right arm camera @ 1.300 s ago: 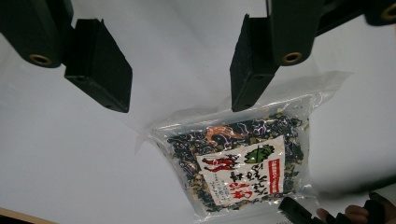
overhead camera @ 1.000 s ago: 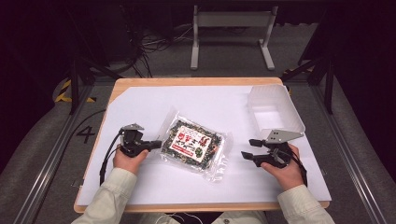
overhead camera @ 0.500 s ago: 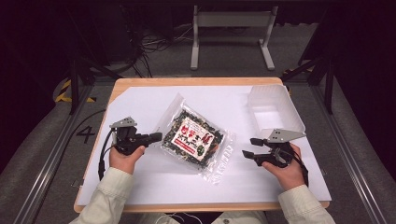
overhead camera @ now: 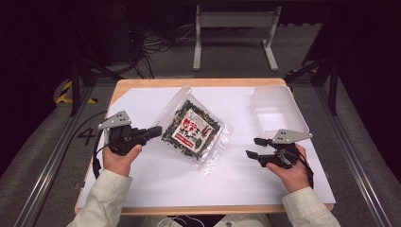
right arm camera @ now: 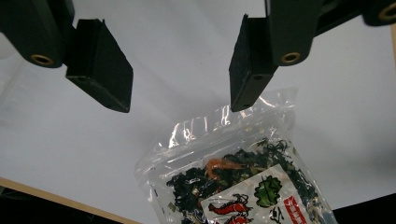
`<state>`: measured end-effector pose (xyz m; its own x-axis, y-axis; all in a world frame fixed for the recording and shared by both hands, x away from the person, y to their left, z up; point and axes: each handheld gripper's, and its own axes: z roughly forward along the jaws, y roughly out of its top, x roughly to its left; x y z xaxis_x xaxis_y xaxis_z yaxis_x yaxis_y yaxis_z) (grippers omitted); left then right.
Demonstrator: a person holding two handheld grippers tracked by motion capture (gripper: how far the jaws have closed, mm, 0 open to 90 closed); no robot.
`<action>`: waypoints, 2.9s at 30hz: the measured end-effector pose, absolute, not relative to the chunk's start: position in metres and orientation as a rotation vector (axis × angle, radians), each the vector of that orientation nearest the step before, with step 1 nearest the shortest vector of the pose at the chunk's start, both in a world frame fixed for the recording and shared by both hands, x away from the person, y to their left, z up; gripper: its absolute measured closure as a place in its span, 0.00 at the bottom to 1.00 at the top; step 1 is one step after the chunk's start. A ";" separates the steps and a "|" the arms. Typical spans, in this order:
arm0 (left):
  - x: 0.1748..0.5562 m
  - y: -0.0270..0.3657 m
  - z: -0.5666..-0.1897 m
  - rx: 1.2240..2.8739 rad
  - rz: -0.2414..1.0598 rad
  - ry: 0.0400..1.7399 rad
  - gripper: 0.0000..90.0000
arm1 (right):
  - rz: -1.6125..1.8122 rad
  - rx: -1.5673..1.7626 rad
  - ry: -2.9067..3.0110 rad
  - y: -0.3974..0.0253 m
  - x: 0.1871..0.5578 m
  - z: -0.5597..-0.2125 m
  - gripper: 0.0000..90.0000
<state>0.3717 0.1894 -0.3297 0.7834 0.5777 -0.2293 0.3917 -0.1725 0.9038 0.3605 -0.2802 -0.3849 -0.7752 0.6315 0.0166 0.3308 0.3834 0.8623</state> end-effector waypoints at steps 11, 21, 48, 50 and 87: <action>0.360 0.196 -0.304 1.804 0.311 0.686 1.00 | 1.355 0.827 2.320 -0.279 0.360 -0.380 0.44; 0.352 0.198 -0.287 1.809 0.328 0.635 1.00 | 1.378 0.802 2.313 -0.275 0.360 -0.374 0.44; 0.340 0.187 -0.271 1.863 0.273 0.520 1.00 | 1.626 0.452 2.309 -0.221 0.396 -0.306 0.35; 0.340 0.187 -0.270 1.865 0.276 0.512 1.00 | 1.650 0.438 2.301 -0.218 0.400 -0.305 0.35; 0.334 0.167 -0.269 1.869 0.248 0.409 1.00 | 1.653 0.079 2.545 -0.148 0.429 -0.313 0.35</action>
<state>0.3339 0.1672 -0.2686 0.9168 0.3982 -0.0303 0.1570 -0.2898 0.9441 0.4289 -0.1478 -0.3130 -0.9931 0.1007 -0.0601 -0.0140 0.4073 0.9132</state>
